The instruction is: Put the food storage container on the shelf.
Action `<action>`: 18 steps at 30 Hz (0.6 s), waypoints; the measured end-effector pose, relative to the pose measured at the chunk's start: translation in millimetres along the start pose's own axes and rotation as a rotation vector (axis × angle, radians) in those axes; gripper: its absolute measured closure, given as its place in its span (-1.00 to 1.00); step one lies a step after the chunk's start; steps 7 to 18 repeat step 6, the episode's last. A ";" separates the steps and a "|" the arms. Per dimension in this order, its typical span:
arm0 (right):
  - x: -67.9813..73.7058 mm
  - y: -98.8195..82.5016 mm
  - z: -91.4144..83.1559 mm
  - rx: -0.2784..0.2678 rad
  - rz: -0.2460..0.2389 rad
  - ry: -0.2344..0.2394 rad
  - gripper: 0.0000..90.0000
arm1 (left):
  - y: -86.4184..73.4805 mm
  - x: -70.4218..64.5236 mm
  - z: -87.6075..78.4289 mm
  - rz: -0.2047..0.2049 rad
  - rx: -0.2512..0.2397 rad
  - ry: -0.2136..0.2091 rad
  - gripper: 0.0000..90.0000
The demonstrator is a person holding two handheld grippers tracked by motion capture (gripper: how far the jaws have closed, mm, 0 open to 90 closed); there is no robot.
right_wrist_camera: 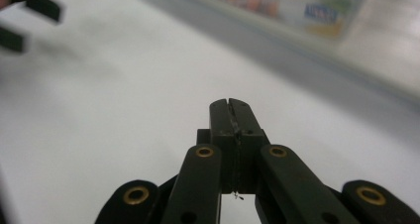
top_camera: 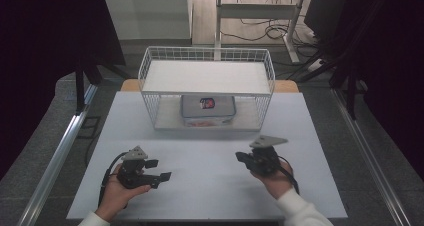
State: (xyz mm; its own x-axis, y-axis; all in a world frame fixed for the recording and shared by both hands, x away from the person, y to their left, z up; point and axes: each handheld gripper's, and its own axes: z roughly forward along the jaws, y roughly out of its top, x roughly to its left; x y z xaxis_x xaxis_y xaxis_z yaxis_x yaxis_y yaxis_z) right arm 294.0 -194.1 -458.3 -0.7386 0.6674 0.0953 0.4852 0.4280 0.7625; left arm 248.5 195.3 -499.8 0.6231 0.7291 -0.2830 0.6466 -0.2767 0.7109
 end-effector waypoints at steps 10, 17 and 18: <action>8.9 -23.2 -29.2 -0.058 -0.042 -0.045 -0.37 | 3.4 -2.2 4.0 0.006 0.005 0.001 -0.45; 8.9 -23.2 -29.2 -0.058 -0.042 -0.045 -0.37 | 3.4 -2.2 4.0 0.006 0.005 0.001 -0.45; 8.9 -23.2 -29.2 -0.058 -0.042 -0.045 -0.37 | 3.4 -2.2 4.0 0.006 0.005 0.001 -0.45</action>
